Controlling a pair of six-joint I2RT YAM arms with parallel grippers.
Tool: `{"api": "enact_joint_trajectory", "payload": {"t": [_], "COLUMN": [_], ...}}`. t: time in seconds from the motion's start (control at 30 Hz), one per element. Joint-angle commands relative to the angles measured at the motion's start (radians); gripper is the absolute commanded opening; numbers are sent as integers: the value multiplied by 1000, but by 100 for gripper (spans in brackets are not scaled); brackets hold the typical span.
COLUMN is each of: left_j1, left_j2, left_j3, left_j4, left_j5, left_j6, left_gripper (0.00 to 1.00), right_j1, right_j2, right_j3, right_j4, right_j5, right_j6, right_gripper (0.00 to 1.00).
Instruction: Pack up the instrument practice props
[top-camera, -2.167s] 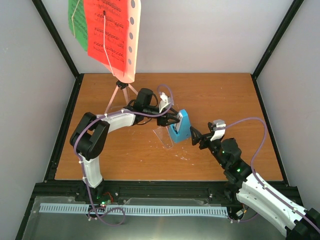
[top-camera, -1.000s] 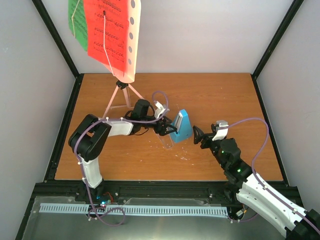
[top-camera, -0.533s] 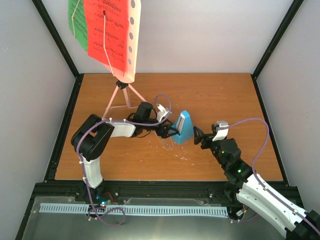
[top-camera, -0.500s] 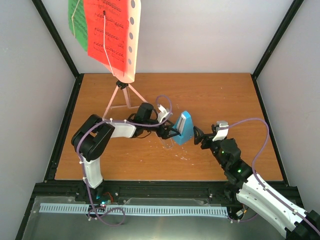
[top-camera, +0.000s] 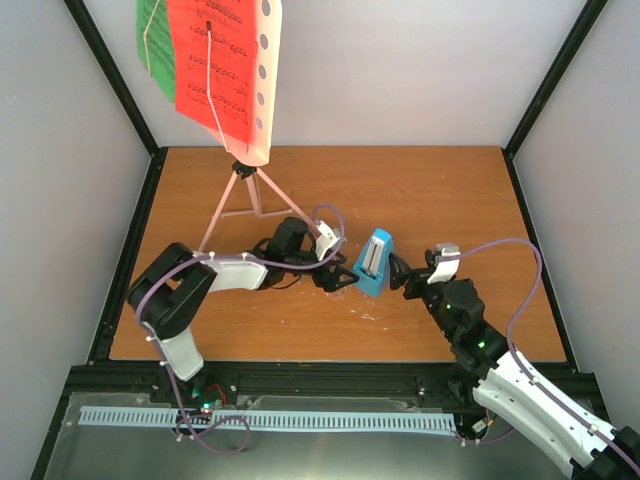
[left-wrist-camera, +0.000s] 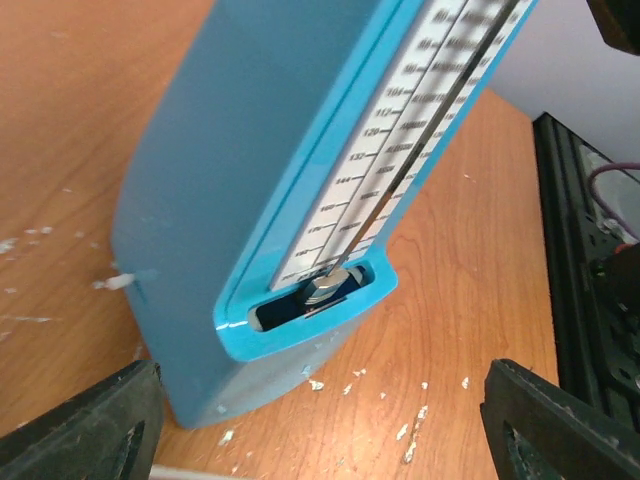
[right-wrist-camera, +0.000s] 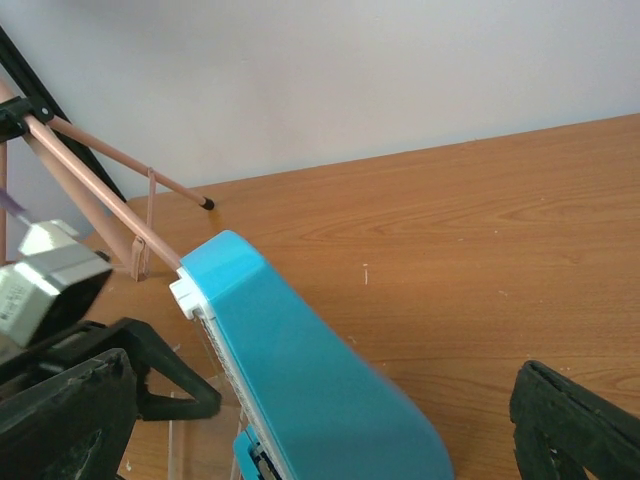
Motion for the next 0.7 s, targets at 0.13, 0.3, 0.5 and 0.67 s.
{"api": "enact_joint_trajectory", "payload": {"t": [0.13, 0.3, 0.5, 0.67], "left_j1": [19, 71, 108, 110], "left_j2": [-144, -171, -144, -148], "left_j3": [-130, -155, -85, -50], "left_j4": [-47, -74, -204, -234], "left_j5": [-153, -112, -182, -201], "left_j6": [-5, -11, -59, -126], "left_gripper": [87, 87, 86, 87], "right_j1": [-5, -6, -5, -5], "right_j2": [-85, -147, -183, -219], "right_j3": [-22, -50, -51, -56], "right_j4": [-79, -90, -126, -166], "right_j5": [28, 25, 6, 18], "right_j6": [8, 29, 40, 50], "right_gripper": [100, 100, 100, 100]}}
